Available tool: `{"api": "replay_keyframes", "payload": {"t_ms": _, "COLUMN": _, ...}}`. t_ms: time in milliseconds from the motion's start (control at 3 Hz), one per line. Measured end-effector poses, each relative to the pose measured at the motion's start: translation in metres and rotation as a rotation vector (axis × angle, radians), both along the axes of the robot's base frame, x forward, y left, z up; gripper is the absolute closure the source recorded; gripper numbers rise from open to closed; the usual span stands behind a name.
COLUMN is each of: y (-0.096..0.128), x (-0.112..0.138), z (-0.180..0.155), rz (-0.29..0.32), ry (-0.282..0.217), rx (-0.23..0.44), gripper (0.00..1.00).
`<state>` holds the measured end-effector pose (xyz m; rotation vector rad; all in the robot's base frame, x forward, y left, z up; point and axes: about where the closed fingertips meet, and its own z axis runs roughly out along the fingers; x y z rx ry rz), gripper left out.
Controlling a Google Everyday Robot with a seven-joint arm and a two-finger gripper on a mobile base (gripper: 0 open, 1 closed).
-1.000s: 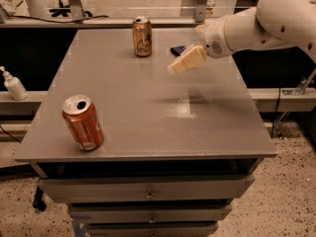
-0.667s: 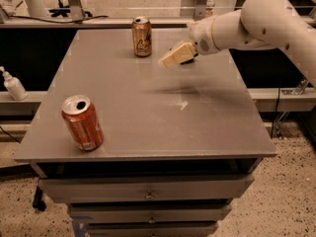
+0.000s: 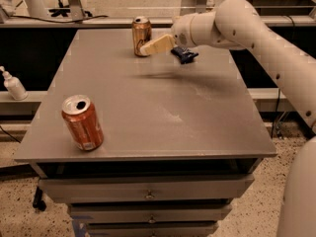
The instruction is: Move orange can near coke can
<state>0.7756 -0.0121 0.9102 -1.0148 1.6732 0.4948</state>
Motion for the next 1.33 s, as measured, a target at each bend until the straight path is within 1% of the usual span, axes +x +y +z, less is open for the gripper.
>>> {"api": "replay_keyframes", "payload": {"t_ms": 333, "y": 0.018, "x": 0.029, "z": -0.002, "rz": -0.023, "ry": 0.002, "rx": 0.079, "gripper": 0.00}}
{"api": "replay_keyframes", "payload": {"t_ms": 667, "y": 0.035, "x": 0.048, "z": -0.007, "rz": -0.027, "ry": 0.015, "rx": 0.134, "gripper": 0.00}}
{"api": "replay_keyframes", "payload": {"t_ms": 1000, "y": 0.045, "x": 0.059, "z": -0.015, "rz": -0.039, "ry": 0.028, "rx": 0.161, "gripper": 0.18}}
{"api": "replay_keyframes", "payload": {"t_ms": 1333, "y": 0.051, "x": 0.064, "z": -0.019, "rz": -0.048, "ry": 0.031, "rx": 0.168, "gripper": 0.40}}
